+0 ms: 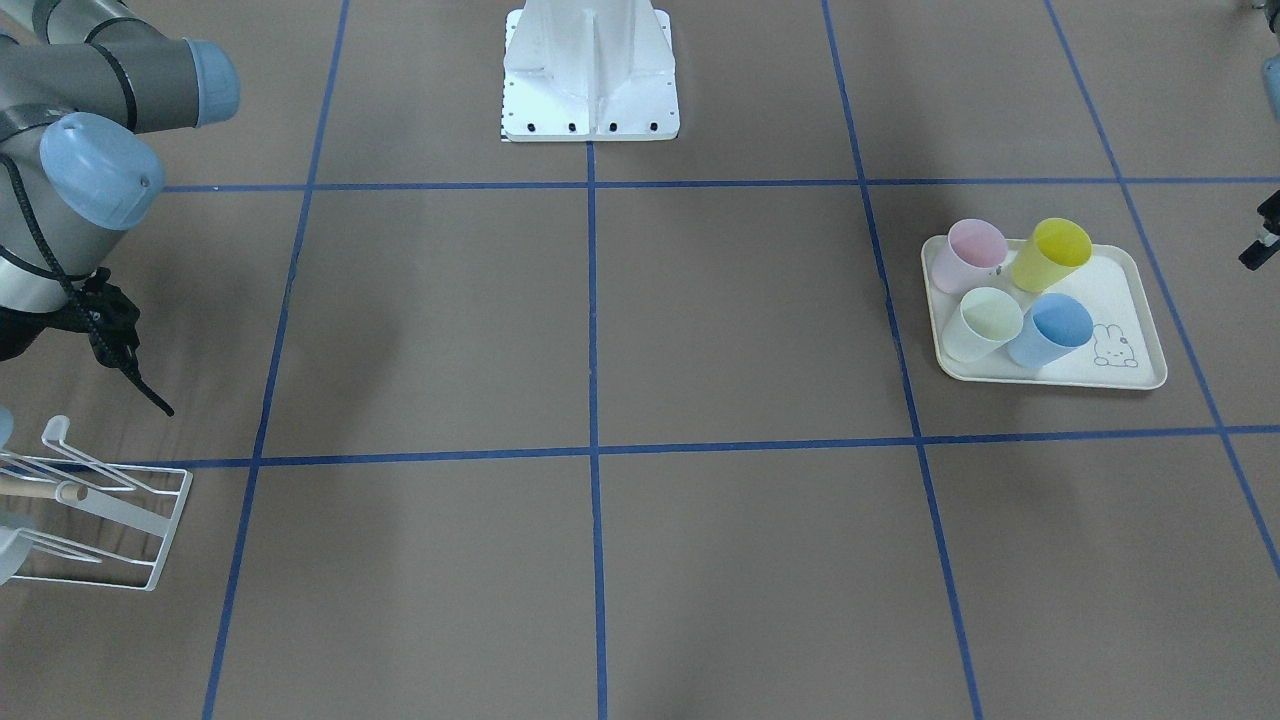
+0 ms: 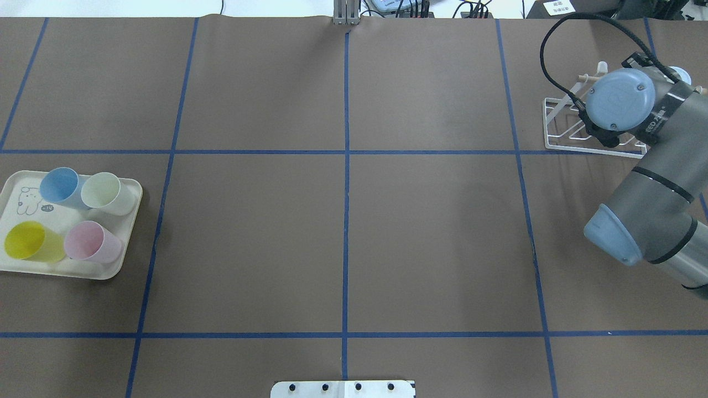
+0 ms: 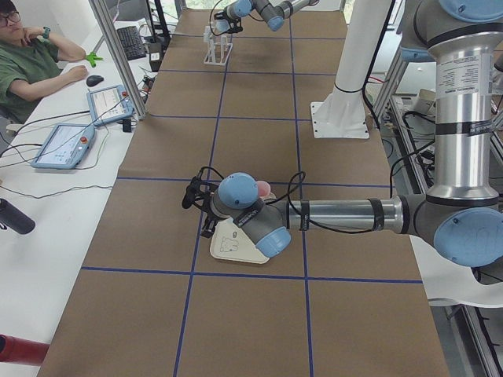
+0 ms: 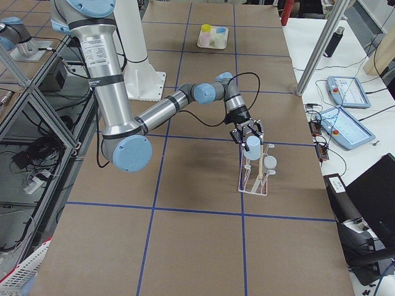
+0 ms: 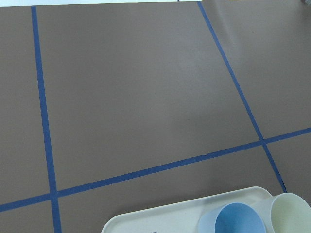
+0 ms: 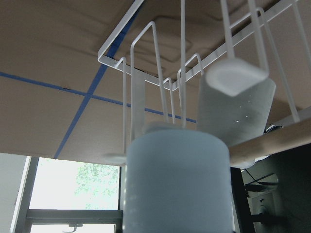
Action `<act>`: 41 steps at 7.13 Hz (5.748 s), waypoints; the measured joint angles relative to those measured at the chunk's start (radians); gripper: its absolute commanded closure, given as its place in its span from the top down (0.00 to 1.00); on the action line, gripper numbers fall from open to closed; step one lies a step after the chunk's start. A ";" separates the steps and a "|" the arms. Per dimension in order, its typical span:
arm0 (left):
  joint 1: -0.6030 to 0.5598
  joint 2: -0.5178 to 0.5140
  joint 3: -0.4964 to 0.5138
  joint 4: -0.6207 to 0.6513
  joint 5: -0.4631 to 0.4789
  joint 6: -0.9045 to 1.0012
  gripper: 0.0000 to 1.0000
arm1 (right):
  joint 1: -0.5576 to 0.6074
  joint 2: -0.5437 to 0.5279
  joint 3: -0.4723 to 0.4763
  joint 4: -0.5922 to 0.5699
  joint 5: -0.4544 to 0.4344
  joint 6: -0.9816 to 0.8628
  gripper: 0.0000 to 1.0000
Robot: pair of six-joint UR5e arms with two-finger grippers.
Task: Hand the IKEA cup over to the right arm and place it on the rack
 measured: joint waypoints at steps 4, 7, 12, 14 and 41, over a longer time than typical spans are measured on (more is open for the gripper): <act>0.000 0.000 0.001 0.000 0.000 0.000 1.00 | 0.002 -0.009 0.020 -0.001 0.066 0.000 0.59; 0.001 0.001 0.001 0.000 0.000 -0.001 1.00 | 0.003 -0.025 0.027 -0.002 0.096 -0.003 0.59; 0.002 -0.001 0.000 0.004 0.002 -0.002 1.00 | 0.001 -0.016 0.002 0.007 0.095 -0.013 0.98; 0.002 -0.002 0.000 0.003 0.002 -0.002 1.00 | 0.000 -0.015 -0.003 0.011 0.095 -0.013 0.98; 0.446 0.004 -0.031 -0.001 0.408 -0.341 0.29 | -0.308 0.508 0.097 0.010 0.480 1.826 0.99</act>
